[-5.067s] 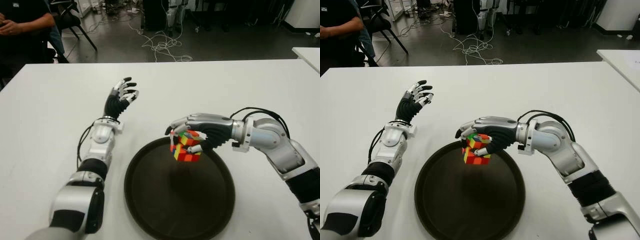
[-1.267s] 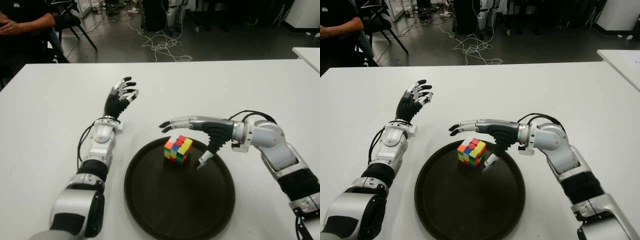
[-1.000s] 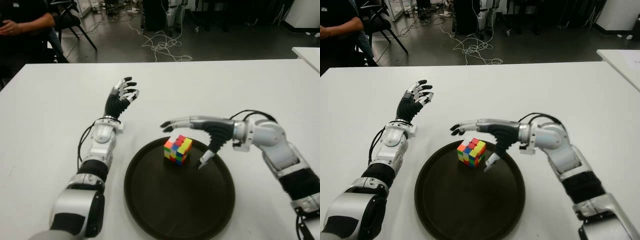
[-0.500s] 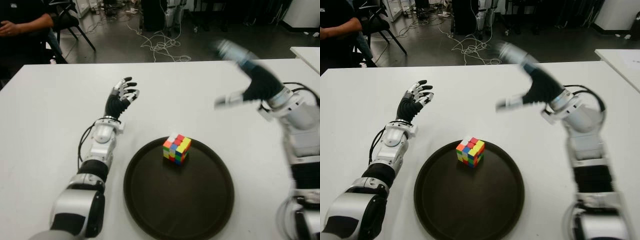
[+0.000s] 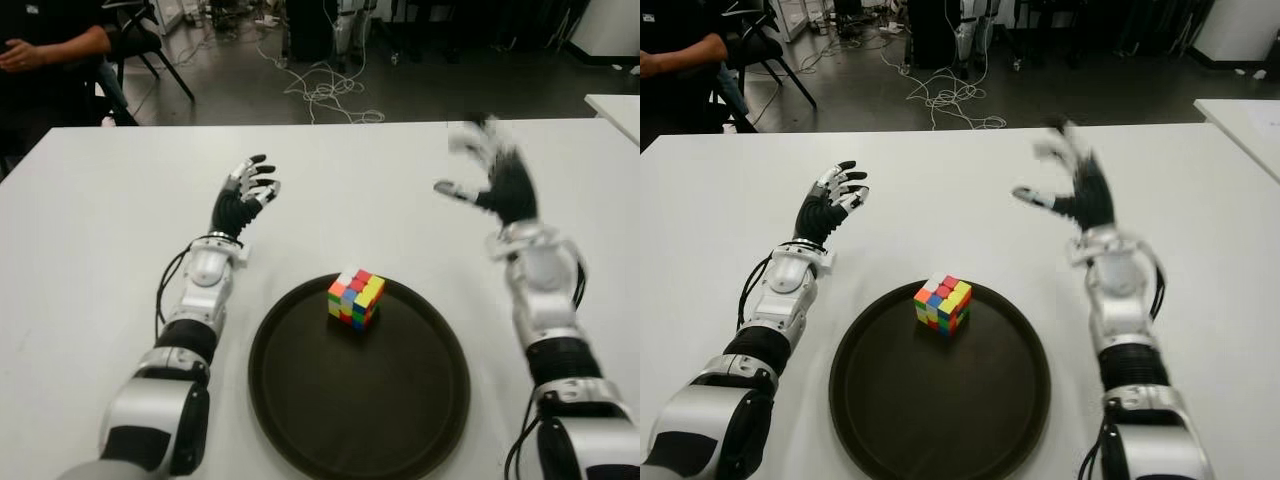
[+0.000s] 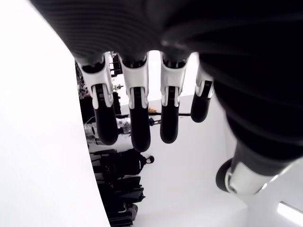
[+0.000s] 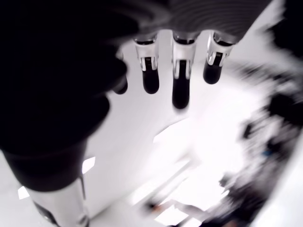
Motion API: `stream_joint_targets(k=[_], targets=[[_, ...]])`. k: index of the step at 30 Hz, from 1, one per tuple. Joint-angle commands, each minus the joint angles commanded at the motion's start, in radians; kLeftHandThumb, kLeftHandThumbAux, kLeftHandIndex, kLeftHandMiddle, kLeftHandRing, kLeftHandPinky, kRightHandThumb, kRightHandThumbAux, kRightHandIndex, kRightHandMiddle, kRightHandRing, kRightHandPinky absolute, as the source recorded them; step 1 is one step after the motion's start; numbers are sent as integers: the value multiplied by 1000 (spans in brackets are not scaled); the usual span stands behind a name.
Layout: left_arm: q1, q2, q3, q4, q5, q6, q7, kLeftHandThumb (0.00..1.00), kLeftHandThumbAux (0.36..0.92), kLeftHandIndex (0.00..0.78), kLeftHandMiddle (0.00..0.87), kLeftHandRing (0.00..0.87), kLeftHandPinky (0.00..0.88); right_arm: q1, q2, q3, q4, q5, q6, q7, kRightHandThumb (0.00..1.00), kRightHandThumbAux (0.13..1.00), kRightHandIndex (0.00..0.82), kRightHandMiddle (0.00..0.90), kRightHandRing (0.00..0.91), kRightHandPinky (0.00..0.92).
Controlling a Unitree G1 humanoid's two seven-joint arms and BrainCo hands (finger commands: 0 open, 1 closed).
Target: Pick up the Rubik's Cube and put it in the plate
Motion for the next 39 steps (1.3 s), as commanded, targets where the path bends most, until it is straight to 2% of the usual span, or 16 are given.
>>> stream_joint_targets(k=[3, 5, 9, 15, 26, 34, 39], targets=[[1, 0, -1, 1, 5, -8, 10, 107, 643, 176, 258, 275, 303, -22, -3, 2, -11, -8, 15, -26, 24, 851, 226, 276, 240, 195], [2, -1, 0, 1, 6, -12, 13, 108, 648, 177, 258, 274, 301, -5, 3, 7, -47, -19, 11, -48, 28, 855, 225, 276, 243, 201], [3, -2, -1, 3, 8, -13, 16, 112, 660, 180, 259, 272, 301, 71, 20, 18, -158, -40, -7, -77, 46, 861, 217, 272, 238, 195], [9, -2, -8, 3, 18, -25, 27, 101, 646, 186, 256, 273, 300, 115, 22, 18, -200, -56, -36, -92, 65, 864, 214, 255, 211, 142], [24, -8, -14, -8, 19, -50, 44, 82, 678, 178, 228, 233, 246, 147, 28, 16, -267, -57, -4, -82, 54, 862, 135, 190, 147, 86], [33, -12, -18, -11, 28, -66, 71, 80, 713, 132, 181, 187, 210, 149, 39, 10, -269, -38, 18, -65, 45, 874, 135, 185, 148, 115], [37, -15, -18, -12, 28, -73, 76, 71, 708, 129, 181, 184, 203, 150, 39, 14, -267, -40, 12, -54, 46, 874, 132, 180, 149, 125]])
